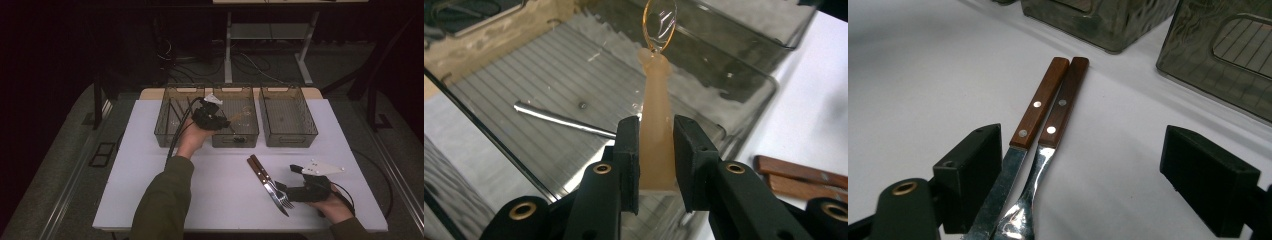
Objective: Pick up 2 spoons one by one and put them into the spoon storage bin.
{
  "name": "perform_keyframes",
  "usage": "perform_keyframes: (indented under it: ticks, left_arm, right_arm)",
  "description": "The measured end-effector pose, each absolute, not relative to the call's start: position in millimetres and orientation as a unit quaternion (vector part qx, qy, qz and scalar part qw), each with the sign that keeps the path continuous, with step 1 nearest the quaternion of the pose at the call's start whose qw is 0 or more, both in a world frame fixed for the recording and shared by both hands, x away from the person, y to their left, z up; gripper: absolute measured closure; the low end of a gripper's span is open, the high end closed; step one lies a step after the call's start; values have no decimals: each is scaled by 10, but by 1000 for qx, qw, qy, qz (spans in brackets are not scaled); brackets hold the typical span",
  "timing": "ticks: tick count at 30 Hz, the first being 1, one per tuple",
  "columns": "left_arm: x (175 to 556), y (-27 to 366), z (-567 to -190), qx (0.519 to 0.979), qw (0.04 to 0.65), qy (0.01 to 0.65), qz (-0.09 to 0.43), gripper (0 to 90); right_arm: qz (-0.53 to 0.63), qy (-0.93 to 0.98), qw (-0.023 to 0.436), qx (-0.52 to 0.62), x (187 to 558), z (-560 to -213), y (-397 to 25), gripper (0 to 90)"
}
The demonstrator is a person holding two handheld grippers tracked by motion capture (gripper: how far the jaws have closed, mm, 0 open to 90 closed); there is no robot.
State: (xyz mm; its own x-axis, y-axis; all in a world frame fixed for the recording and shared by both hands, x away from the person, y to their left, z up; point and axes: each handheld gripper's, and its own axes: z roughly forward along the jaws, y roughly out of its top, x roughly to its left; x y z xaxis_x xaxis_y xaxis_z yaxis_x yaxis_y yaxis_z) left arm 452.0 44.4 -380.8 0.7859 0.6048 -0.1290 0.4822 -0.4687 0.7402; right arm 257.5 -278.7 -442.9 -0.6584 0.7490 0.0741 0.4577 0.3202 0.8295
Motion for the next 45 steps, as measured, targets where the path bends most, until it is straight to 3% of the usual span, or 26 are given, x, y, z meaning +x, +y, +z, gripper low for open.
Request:
perform_keyframes:
  ticks: [10, 15, 27, 33, 45]
  left_arm:
    - [4569, 309, -3902, 859, 376, 338, 84, 719]
    - [4565, 311, -3881, 858, 381, 332, 92, 534]
    - [4427, 324, -3726, 838, 440, 309, 93, 304]
    - [4293, 390, -3653, 840, 446, 292, 100, 204]
    - [3993, 577, -3724, 835, 460, 283, 100, 113]
  right_arm:
    - [444, 796, 166, 376, 2572, -4421, -2792, 168]
    - [445, 796, 165, 376, 2566, -4419, -2787, 168]
    - [442, 797, 165, 377, 2573, -4427, -2787, 168]
    - [443, 795, 165, 379, 2579, -4423, -2793, 168]
    - [441, 799, 166, 374, 2581, -4427, -2769, 168]
